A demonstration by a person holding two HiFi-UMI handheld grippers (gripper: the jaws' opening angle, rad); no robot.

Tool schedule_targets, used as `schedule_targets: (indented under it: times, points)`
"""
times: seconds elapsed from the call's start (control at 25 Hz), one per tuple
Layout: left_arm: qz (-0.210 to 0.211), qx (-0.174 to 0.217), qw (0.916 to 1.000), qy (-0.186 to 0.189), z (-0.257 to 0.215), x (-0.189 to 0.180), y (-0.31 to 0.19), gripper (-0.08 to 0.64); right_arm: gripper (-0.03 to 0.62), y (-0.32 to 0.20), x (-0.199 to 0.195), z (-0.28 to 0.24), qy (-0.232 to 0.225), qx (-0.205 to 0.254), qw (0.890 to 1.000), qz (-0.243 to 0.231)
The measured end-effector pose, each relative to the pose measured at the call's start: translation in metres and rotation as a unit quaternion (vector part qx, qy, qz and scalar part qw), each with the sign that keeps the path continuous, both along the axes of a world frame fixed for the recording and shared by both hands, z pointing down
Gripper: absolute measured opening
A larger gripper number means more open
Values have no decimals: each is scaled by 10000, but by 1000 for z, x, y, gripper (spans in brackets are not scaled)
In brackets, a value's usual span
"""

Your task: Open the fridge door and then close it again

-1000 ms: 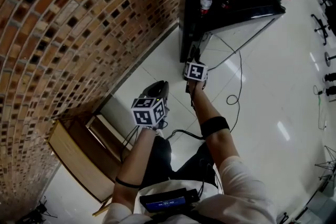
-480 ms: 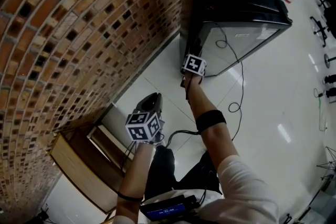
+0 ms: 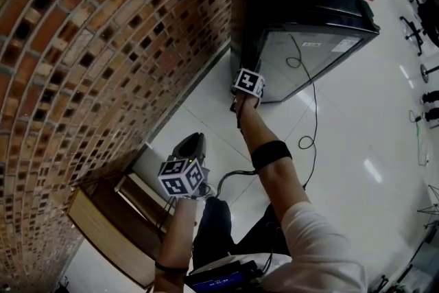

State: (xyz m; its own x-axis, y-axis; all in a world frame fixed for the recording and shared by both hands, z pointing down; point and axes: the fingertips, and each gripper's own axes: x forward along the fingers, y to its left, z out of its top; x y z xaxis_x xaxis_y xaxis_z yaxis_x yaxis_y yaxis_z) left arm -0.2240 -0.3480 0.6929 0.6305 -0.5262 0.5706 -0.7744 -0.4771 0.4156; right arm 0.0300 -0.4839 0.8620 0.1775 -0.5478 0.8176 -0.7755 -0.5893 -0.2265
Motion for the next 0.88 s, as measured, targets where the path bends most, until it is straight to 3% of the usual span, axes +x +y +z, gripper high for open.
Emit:
schedule_targets:
  times: [0.52,0.76,0.88]
  points:
    - [-85,-135,9999,-4,10,-12,8,54,311,-8,3,0,6,48,10000,32]
    - [-88,-92,9999,30,-1,-10,17,54,299,8,7,-23,368,283,9977,-494]
    - [-34,-26,10000,78,-20,-1,26,54,295,38,3,-50,272,327,9968,-673]
